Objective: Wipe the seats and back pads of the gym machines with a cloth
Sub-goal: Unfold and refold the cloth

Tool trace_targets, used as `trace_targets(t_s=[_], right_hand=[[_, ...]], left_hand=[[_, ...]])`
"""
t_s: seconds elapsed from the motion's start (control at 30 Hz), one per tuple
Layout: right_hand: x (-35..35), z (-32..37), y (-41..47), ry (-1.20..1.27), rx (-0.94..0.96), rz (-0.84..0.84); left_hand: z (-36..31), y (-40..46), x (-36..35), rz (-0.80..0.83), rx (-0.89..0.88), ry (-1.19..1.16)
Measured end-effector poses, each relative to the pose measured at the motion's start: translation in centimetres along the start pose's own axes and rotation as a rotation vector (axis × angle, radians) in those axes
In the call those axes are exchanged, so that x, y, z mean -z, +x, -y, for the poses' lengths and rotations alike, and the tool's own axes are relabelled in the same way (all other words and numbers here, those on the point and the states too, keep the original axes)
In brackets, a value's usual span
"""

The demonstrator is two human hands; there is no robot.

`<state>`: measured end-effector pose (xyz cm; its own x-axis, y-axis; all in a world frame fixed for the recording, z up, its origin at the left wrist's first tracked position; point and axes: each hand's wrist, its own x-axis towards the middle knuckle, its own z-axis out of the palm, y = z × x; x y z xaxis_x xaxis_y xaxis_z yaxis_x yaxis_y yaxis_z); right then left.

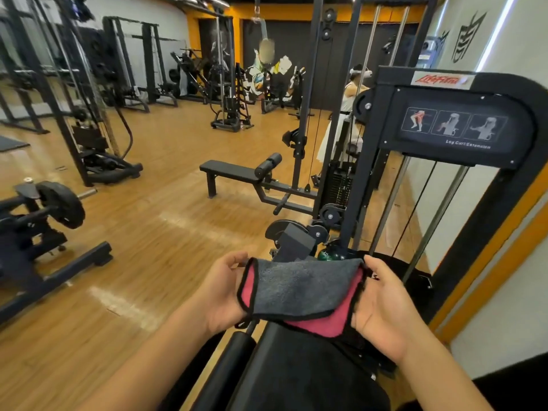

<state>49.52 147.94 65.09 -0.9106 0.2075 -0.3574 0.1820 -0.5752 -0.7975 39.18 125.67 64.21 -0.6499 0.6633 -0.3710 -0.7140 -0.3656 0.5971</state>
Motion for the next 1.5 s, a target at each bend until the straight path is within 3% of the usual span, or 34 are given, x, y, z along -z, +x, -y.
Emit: trace_targets(t_s=[0.07, 0.2, 0.33, 0.57, 0.7, 0.93, 1.03, 1.2, 1.5], right_hand=[[-0.9, -1.2, 0.5, -0.106, 0.000, 0.067], [-4.1, -4.3, 1.7, -0.319, 0.093, 0.152], [-9.0, -7.5, 3.4, -0.458, 0.161, 0.183], [-20.7, -15.1, 6.6, -0.664, 0.136, 0.434], [-28.0, -22.3, 8.7, -0.703, 0.059, 0.459], [-41.9, -32.9, 11.9, -0.761, -0.126, 0.656], [-47.9, -37.2, 10.7, -0.780, -0.180, 0.761], [-56.3, -43.0, 7.9, -0.784, -0.218, 0.987], [-67.5, -50.3, 9.8, -0.932, -0.289, 1.136]], left_hand=[[0.2, -1.2, 0.9, -0.017, -0.070, 0.103], [1.8, -3.3, 3.5, -0.259, -0.444, 0.555], [1.6, -6.5, 7.7, -0.444, -0.606, 0.604], [-2.8, -14.2, 19.4, -0.723, -0.650, 0.599], [-5.3, -19.2, 27.0, -0.827, -0.596, 0.663], [-9.5, -27.8, 38.9, -1.090, -0.679, 0.460], [-10.0, -32.4, 42.1, -1.193, -0.720, 0.380], [-11.2, -38.5, 48.2, -1.415, -0.726, 0.455], [-13.2, -42.3, 56.8, -1.583, -0.725, 0.252]])
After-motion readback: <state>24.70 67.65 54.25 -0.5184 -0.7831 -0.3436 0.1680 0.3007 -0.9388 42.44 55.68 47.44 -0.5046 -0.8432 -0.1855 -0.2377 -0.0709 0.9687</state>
